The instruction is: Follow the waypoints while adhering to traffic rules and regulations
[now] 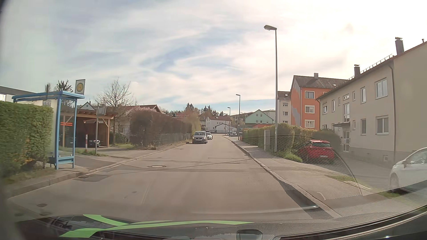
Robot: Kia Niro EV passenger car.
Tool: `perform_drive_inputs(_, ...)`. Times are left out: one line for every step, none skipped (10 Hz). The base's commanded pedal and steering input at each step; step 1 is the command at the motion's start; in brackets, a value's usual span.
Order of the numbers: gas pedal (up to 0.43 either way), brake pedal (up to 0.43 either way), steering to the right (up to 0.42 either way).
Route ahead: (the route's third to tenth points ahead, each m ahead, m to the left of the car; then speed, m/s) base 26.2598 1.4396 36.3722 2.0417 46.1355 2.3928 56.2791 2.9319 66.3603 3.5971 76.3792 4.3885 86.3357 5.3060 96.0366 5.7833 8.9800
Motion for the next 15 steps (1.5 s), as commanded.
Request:
perform_drive_inputs(0.067,0.000,-0.006)
perform_drive_inputs(0.067,0.000,-0.013)
perform_drive_inputs(0.079,0.000,-0.015)
perform_drive_inputs(0.079,0.000,-0.011)
perform_drive_inputs(0.079,0.000,-0.008)
perform_drive_inputs(0.079,0.000,-0.008)
perform_drive_inputs(0.087,0.000,-0.008)
perform_drive_inputs(0.087,0.000,-0.008)
perform_drive_inputs(0.087,0.000,-0.008)
perform_drive_inputs(0.098,0.000,-0.008)
perform_drive_inputs(0.098,0.000,-0.007)
perform_drive_inputs(0.098,0.000,-0.007)
perform_drive_inputs(0.098,0.000,-0.006)
perform_drive_inputs(0.098,0.000,-0.005)
perform_drive_inputs(0.098,0.000,-0.005)
